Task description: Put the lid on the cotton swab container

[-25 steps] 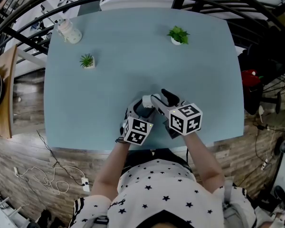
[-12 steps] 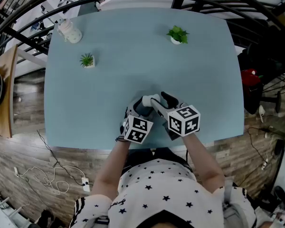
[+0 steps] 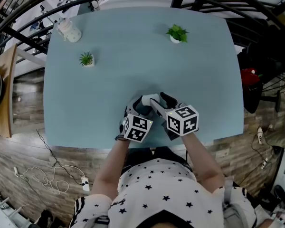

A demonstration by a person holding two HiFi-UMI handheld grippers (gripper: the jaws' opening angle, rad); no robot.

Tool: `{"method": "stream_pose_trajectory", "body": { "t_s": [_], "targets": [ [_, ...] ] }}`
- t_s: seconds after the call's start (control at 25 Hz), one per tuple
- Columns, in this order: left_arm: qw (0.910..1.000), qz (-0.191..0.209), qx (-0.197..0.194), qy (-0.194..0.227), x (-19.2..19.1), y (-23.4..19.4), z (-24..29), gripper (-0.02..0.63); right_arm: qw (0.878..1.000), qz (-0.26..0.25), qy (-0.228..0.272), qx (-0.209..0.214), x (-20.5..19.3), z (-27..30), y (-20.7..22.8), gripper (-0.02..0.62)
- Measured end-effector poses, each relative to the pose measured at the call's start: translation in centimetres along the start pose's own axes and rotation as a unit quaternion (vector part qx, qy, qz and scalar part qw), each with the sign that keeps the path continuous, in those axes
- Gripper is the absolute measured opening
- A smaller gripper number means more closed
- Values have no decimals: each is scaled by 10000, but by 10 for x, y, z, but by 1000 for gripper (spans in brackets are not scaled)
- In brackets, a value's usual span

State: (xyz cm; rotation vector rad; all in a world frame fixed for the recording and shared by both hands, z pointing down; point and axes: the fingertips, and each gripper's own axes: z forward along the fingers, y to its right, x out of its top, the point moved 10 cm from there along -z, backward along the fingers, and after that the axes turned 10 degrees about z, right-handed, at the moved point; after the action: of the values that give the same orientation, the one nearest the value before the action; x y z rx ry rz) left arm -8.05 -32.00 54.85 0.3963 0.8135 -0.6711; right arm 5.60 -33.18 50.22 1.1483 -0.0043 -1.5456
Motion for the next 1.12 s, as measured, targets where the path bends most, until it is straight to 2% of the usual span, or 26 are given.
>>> {"method": "stream_pose_trajectory", "body": {
  "t_s": [0.2,0.36,0.56,0.84,1.04,1.12],
  "targets": [
    [10000,-7,15,-37,-2,-1,0,273,9998,-64,-149,-107,1,3,0,235],
    [10000,-35,36,-73,-2,2,0,270,9999,-13,-79,-117,0,0,3,247],
    [9999,-52,93,-72,-5,5,-5,270,9995,-220,24,-207,-2,1,2,247],
    [9989,-334,309,78,-10,15,-26,270,9975,-415,491,-303,-14,-19,0,247],
    [9975,-487,475,214,-15,29,-47,269,9973,-420,561,-241,-34,-45,-4,247],
    [9966,-557,570,230,-17,36,-54,242,9972,-427,572,-232,-42,-54,-4,245]
  ]
}}
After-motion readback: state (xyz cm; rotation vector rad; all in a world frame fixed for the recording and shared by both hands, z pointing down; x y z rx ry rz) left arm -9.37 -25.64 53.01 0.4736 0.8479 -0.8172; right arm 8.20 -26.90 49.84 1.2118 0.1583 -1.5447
